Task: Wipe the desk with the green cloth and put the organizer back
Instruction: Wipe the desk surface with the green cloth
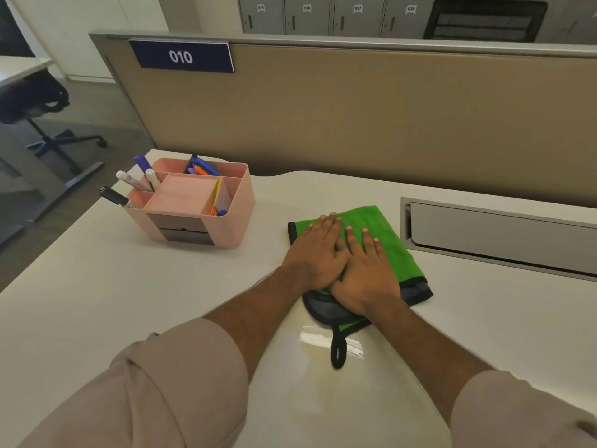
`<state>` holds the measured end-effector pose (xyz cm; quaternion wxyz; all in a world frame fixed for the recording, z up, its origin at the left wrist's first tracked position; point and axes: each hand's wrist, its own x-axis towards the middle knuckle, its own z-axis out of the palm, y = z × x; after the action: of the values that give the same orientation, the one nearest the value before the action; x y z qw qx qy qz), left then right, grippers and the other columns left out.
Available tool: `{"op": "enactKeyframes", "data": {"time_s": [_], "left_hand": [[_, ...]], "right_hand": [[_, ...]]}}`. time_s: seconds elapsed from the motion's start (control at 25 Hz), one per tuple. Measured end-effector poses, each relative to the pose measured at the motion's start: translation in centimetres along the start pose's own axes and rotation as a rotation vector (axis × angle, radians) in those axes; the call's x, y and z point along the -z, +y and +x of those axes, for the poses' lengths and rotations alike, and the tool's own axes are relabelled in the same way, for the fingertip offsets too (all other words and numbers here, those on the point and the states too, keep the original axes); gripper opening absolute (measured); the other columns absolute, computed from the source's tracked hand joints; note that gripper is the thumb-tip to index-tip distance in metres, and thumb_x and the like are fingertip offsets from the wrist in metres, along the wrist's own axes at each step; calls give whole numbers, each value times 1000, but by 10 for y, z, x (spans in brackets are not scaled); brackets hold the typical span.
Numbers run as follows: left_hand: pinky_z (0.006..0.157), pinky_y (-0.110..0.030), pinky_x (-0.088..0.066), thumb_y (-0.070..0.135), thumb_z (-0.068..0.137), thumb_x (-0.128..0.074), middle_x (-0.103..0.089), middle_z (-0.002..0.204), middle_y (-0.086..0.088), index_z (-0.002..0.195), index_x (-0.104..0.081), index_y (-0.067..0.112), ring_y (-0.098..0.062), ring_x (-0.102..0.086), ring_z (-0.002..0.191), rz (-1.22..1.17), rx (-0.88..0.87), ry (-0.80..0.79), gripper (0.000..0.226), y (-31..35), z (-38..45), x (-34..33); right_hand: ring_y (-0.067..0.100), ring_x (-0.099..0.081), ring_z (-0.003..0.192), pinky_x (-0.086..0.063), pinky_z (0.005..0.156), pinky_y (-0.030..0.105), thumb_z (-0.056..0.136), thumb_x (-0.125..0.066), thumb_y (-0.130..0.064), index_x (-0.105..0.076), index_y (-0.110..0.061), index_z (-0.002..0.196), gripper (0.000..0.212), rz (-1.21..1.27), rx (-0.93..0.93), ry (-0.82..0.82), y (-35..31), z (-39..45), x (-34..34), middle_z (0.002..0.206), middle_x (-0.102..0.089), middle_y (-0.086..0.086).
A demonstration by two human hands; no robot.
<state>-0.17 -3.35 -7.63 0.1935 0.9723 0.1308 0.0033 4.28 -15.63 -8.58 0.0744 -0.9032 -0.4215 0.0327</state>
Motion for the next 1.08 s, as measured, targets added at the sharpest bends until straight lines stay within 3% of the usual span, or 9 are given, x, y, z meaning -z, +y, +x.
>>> {"op": "enactKeyframes", "data": {"time_s": [0.24, 0.48, 0.64, 0.92, 1.08], "left_hand": [[120, -35, 3, 33, 98, -27, 4, 162, -6, 152, 0, 10, -17, 6, 148, 19, 80, -21, 65, -46, -28, 13], [120, -36, 4, 37, 100, -20, 8, 162, -9, 151, 6, 8, -18, 9, 148, 97, 141, -83, 64, -53, -76, 18], [120, -37, 5, 39, 99, -18, 9, 161, -13, 150, 8, 4, -22, 9, 148, 175, 174, -117, 67, -50, -118, 18], [119, -38, 7, 53, 75, 9, 13, 160, -17, 149, 11, 2, -26, 12, 147, 224, 231, -93, 90, -27, -192, 2], [118, -36, 4, 54, 76, -4, -1, 161, -17, 151, -1, 3, -28, 1, 148, 207, 202, -42, 91, -10, -232, -4]], "right_hand": [[28, 3, 148, 1, 120, 44, 83, -34, -60, -3, -21, 153, 86, 7, 100, -29, -43, 19, -10, 163, -3, 4], [27, 4, 148, 1, 120, 44, 77, -24, -63, -4, -20, 153, 90, -1, 195, -66, -71, -6, -11, 163, -3, 4], [27, 4, 148, -1, 120, 45, 79, -34, -65, -4, -22, 153, 90, 22, 286, -90, -84, -33, -15, 163, -3, 3], [27, 4, 148, -2, 120, 45, 80, -38, -66, -3, -24, 153, 92, 66, 375, -80, -101, -99, -17, 162, -5, 3], [26, 5, 148, 2, 120, 42, 81, -42, -64, -4, -23, 153, 91, 83, 441, -110, -103, -136, -16, 162, -6, 3]]}}
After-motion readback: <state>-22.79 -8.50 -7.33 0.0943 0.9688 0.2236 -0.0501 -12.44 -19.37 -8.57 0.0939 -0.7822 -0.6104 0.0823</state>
